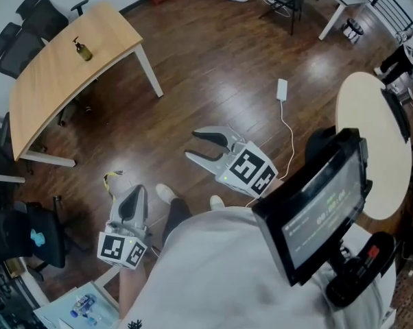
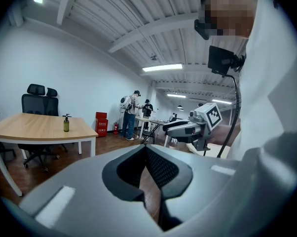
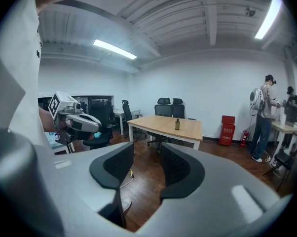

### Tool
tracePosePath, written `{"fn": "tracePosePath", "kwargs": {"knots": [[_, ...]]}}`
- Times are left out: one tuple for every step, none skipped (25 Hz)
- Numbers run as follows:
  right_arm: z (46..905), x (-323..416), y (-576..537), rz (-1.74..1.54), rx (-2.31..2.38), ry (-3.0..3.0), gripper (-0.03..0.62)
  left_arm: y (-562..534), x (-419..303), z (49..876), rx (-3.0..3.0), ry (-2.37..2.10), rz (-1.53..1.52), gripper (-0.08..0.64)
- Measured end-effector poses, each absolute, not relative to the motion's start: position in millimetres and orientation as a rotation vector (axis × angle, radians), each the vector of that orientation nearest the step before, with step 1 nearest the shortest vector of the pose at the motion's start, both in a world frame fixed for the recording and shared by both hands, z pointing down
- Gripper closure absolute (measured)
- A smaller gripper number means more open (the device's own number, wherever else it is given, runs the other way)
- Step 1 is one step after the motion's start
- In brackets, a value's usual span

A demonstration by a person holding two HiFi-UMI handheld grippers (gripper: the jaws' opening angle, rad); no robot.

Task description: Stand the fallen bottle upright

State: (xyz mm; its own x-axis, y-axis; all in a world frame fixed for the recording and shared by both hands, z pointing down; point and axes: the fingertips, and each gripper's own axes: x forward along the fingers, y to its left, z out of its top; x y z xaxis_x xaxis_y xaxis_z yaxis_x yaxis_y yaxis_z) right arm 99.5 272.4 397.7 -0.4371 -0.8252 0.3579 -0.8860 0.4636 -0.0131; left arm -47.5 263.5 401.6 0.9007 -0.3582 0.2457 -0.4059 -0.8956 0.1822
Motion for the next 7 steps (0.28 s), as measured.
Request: {"fn": "tracePosePath", "kwargs": {"knots": [[399.0, 98.9, 270.7, 0.294, 1.461, -2.412, 0.417, 259.9, -49.1, 402.0, 2.836, -0.577, 0.303, 0.561], [399.1, 99.5, 267.6, 0.296, 1.464, -2.408, 0.417, 254.7, -49.7, 400.7, 2.838, -0.577, 0.299, 0.561], [397.9, 101.1, 262.8, 0.293, 1.469, -2.401, 0.419, 248.3, -49.6, 398.3, 2.843, -0.579, 0.289, 0.561], [395.9, 103.0, 256.9, 0.285, 1.472, -2.393, 0.420, 241.3, -49.4, 395.6, 2.847, -0.581, 0.277, 0.561], [393.5, 105.0, 250.5, 0.276, 1.475, -2.384, 0.420, 234.0, -49.1, 393.0, 2.851, -0.585, 0.264, 0.561], [391.0, 107.0, 243.9, 0.266, 1.478, -2.375, 0.422, 226.5, -48.8, 390.6, 2.855, -0.588, 0.250, 0.561], [388.4, 109.0, 237.1, 0.255, 1.481, -2.366, 0.422, 219.0, -48.5, 388.2, 2.858, -0.591, 0.236, 0.561]]}}
